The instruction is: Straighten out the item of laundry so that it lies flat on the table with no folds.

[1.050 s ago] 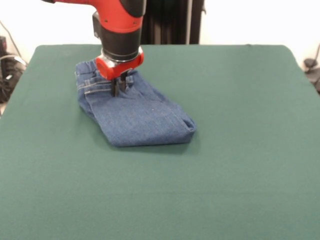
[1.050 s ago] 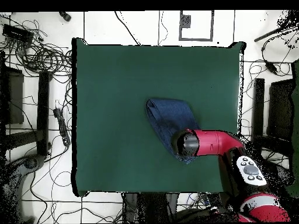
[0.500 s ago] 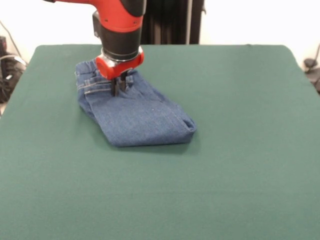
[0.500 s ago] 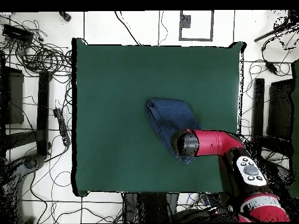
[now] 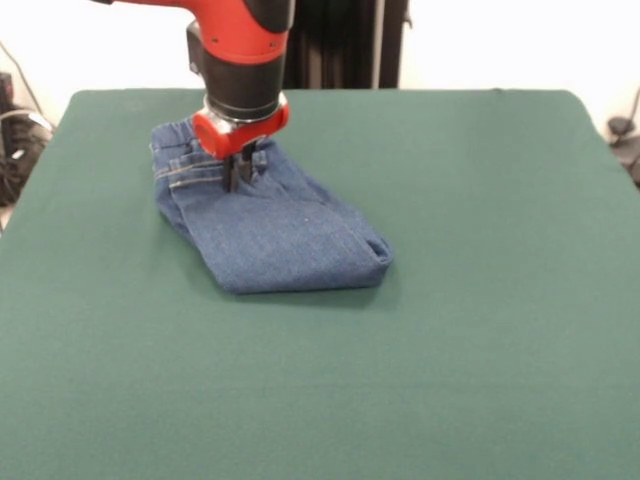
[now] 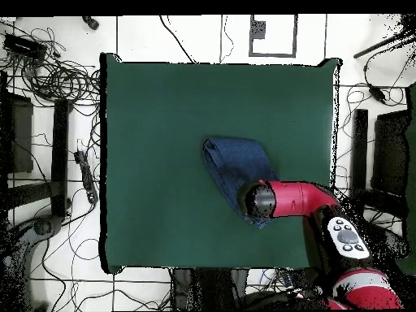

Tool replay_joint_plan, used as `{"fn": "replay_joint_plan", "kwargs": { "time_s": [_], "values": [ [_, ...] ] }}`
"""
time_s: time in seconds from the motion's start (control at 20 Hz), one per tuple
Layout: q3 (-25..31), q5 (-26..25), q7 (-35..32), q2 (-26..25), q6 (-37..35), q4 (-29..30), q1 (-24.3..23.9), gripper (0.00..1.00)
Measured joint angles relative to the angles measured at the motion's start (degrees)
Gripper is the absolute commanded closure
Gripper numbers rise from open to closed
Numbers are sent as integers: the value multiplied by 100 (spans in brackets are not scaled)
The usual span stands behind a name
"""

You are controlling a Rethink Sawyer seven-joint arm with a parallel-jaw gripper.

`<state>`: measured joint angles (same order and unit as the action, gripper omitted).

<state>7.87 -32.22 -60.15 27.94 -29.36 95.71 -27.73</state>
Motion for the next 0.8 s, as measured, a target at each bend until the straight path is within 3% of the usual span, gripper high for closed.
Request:
{"fn": "replay_joint_plan", "kwargs": {
  "time_s": [0.8],
  "values": [
    [-23,-5,0,27,-43,-1,58,100]
  ]
}}
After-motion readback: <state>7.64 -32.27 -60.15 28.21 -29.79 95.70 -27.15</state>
